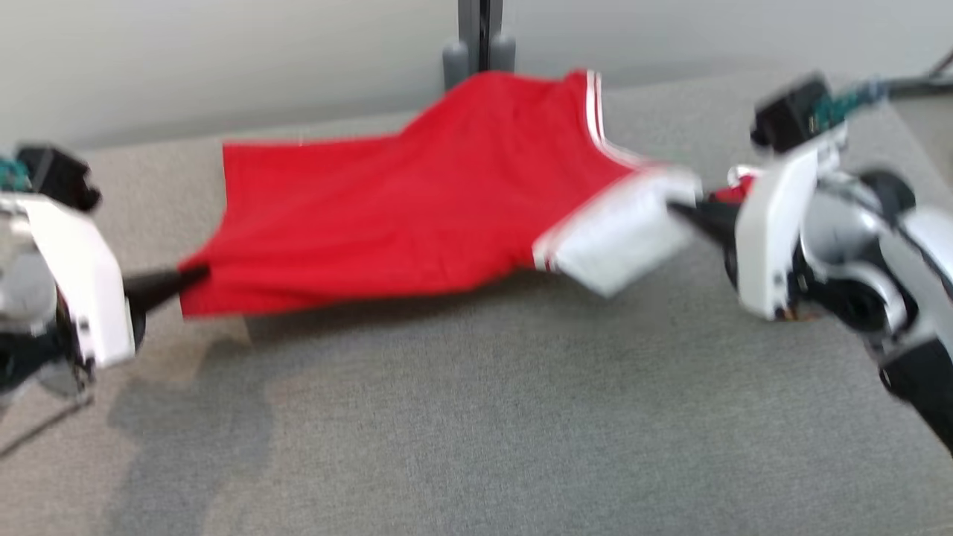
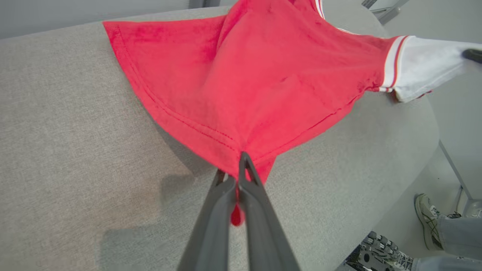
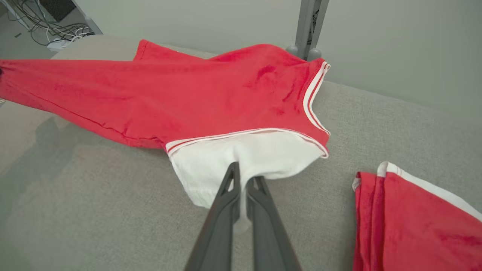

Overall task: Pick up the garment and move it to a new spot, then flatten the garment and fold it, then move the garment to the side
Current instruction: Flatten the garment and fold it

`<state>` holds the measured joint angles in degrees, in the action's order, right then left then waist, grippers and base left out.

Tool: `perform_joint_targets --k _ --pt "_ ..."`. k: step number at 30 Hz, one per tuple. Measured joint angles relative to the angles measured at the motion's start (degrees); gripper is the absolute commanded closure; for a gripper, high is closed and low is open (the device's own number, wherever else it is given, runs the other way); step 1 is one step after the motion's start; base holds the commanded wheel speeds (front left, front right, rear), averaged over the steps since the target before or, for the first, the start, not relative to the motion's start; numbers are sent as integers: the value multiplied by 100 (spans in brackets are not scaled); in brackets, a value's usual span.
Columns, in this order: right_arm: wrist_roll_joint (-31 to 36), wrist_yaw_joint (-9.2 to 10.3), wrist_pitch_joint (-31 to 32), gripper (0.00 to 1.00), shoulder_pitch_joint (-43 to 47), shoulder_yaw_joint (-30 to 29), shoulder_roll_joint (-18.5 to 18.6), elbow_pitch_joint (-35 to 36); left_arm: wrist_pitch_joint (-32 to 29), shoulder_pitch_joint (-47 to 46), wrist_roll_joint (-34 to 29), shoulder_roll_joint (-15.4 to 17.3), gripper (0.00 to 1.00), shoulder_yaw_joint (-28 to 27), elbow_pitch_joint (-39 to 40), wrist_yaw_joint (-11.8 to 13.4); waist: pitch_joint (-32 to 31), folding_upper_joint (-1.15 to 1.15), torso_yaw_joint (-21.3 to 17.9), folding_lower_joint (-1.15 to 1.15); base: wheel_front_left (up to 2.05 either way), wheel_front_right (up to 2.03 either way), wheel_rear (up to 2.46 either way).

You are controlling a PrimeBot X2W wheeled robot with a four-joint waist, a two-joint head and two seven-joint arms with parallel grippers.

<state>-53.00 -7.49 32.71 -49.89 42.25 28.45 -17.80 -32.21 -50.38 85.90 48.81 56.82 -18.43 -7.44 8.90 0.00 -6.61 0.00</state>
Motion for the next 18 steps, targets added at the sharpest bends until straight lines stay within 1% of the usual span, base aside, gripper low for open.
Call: perform_joint_targets --k 5,6,10,15,18 --pt "-102 0 769 100 1151 -504 426 895 5 680 186 443 100 191 636 0 -409 0 -7 0 0 0 0" --pt "-102 0 769 100 1151 -504 426 895 5 680 186 443 100 191 636 0 -409 0 -7 0 0 0 0" --pt "-82 0 1458 100 2216 -1050 608 1681 -40 1109 460 750 100 258 1051 1 -582 0 2 0 0 0 0" --pt "77 0 2424 100 3350 -1912 513 2595 -246 1492 683 1080 100 417 1452 89 -613 0 38 0 0 0 0" --pt "290 0 2934 100 3797 -2426 238 3088 -309 1539 789 1189 100 424 1657 147 -609 0 61 0 0 0 0"
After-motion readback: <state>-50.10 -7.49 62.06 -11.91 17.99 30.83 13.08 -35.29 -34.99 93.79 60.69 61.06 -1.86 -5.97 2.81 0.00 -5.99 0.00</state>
